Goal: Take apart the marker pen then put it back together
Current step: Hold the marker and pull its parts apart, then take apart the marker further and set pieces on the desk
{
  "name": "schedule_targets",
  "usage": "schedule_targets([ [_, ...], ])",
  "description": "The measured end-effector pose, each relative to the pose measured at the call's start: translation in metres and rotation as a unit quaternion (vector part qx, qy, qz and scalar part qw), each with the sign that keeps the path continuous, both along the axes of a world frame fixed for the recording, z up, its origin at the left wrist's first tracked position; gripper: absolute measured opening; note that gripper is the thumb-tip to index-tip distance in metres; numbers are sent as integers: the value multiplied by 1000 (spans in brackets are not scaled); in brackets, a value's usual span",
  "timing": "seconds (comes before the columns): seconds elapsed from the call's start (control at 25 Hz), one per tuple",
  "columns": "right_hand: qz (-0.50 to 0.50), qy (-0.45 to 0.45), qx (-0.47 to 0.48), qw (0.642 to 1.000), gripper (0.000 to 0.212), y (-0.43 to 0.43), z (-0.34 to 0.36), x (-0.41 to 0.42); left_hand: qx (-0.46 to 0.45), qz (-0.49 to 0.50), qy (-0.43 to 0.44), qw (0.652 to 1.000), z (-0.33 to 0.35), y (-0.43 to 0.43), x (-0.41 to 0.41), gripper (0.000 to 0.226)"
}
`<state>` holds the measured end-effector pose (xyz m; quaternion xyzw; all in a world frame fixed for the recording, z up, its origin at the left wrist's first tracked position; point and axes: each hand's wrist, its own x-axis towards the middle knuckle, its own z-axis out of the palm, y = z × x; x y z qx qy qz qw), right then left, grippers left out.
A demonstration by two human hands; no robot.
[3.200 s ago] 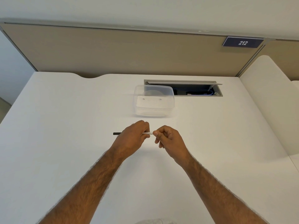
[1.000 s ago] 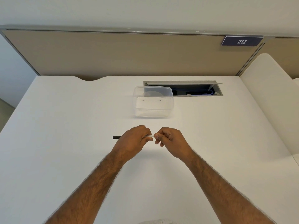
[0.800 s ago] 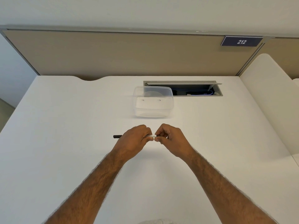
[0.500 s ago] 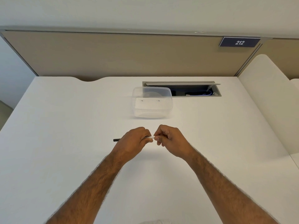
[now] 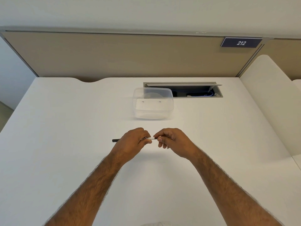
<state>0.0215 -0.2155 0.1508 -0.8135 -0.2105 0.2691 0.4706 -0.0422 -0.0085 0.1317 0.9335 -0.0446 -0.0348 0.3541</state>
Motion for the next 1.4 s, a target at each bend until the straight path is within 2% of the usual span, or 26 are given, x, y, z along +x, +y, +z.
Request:
schedule_targets([
  [0.16,5,-26,-55,998,14,0,0,4,1,0,-3,1000,-2,1,1,11],
  [0.32,-33,-110,-85,990,12,1,3,7,2,-20,-10,1000,-6,1,-1,17],
  [0.4,-49,-121,-97,987,11,-1,5,10,8,-12,-9,1000,-7,2,-1,21],
  [0.52,-64,-113,-95,987,12,-6,7,16,1,30,-10,1000,-6,5,-1,22],
  [0.64,-137,-95,-97,981,7,-8,2,16,21,76,-2,997,-4,6,-4,19],
  [0.72,-206,-90,-129,966,2,-3,-10,11,39,98,13,994,-3,6,-4,18],
  [0.8,-239,-75,-174,952,9,6,-28,2,48,110,22,993,-3,5,-4,18],
  [0.92,-251,-31,-216,943,24,22,-55,-8,53,116,24,992,-4,3,-3,18],
  [1.08,-239,14,-267,933,12,37,-80,-8,58,112,28,992,-6,2,-2,19],
  [1.4,-239,-8,-308,921,21,46,-95,11,53,106,43,992,-15,8,1,19],
])
